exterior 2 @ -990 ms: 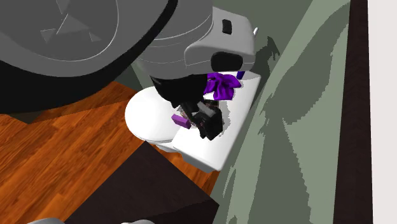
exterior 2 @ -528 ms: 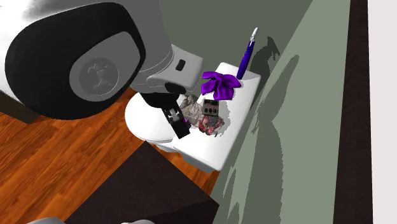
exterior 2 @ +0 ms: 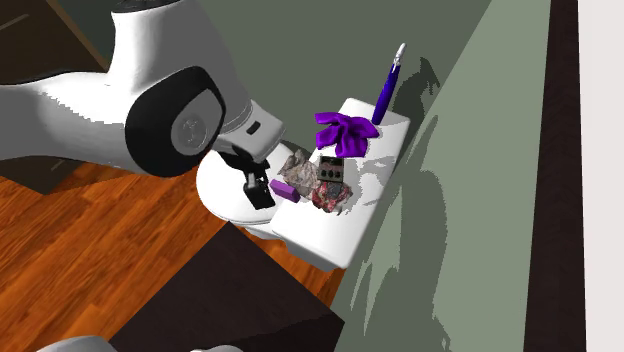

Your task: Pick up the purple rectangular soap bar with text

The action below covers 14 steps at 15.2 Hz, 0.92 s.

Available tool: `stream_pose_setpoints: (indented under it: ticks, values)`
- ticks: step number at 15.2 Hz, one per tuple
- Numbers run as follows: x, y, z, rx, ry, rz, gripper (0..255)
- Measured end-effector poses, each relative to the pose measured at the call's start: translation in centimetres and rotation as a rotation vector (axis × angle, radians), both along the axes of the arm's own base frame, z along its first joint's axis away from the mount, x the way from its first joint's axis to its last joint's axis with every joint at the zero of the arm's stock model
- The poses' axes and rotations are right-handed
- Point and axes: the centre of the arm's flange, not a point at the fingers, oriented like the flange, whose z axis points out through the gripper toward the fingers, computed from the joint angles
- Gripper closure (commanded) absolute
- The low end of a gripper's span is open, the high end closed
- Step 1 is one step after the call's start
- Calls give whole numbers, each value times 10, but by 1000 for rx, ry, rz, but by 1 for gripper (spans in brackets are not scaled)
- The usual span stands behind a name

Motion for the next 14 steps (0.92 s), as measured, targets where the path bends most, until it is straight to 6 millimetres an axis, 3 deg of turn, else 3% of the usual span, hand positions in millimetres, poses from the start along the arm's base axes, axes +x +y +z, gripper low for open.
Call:
stream_pose_setpoints:
  ticks: [8, 14]
  values:
    - [37, 58, -91, -37, -31, -260, 0]
    - [50, 67, -127, -44, -54, -319, 0]
